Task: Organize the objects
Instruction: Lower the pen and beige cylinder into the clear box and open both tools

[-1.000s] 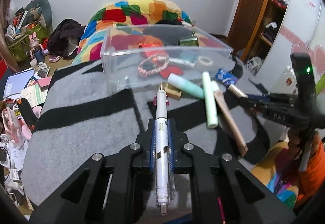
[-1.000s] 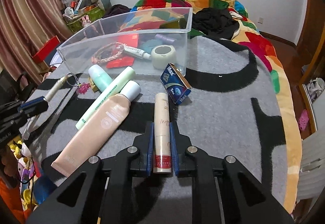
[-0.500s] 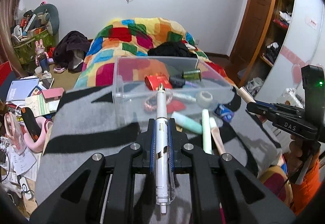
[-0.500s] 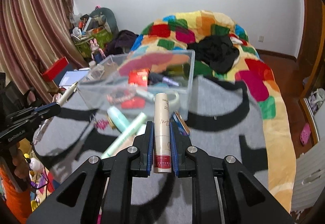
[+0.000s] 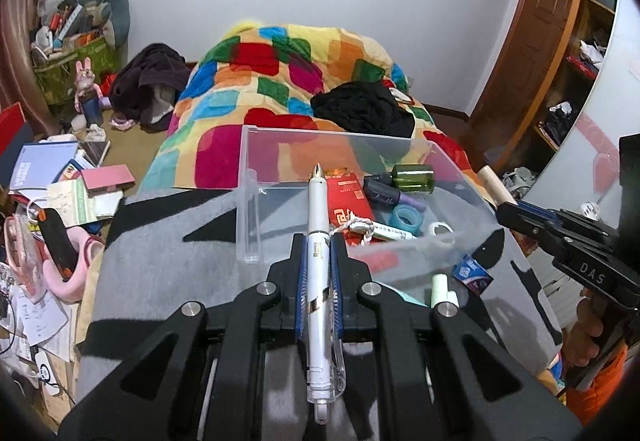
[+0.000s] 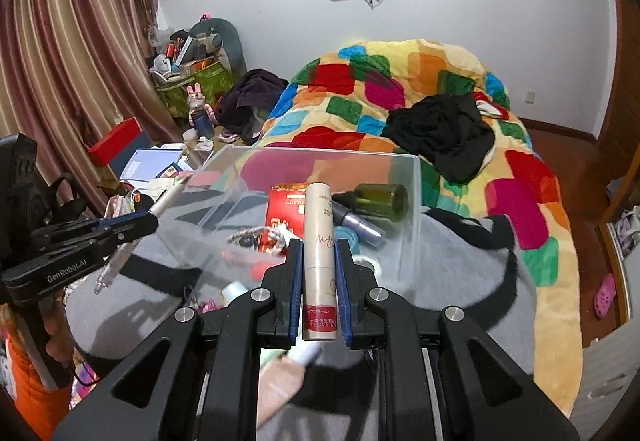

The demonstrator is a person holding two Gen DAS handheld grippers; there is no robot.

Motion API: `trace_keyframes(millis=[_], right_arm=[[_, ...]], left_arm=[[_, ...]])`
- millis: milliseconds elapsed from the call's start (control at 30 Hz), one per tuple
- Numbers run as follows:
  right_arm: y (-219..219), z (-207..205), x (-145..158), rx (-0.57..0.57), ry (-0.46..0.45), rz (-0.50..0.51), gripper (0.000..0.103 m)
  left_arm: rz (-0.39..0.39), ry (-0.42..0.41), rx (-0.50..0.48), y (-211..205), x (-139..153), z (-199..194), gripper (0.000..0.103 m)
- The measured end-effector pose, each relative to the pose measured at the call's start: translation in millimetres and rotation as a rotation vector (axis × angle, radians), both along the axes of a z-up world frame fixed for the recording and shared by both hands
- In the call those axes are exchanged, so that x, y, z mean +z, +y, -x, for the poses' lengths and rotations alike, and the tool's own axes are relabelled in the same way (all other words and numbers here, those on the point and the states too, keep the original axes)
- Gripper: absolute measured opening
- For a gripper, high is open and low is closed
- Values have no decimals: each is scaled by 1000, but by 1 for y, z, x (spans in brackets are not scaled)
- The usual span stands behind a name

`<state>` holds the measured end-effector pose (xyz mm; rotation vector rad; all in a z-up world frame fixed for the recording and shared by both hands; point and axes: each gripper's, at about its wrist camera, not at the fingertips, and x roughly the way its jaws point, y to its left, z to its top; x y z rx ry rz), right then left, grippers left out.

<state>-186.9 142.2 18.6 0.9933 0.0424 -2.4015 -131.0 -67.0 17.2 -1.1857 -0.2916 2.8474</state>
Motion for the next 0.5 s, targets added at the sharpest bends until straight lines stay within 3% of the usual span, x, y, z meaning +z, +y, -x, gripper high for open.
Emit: trace_keyframes(millis=[500], right_arm=[[-49, 55, -35, 56, -101, -98, 14]], left_arm=[[33, -105, 2, 5, -18, 57, 10]])
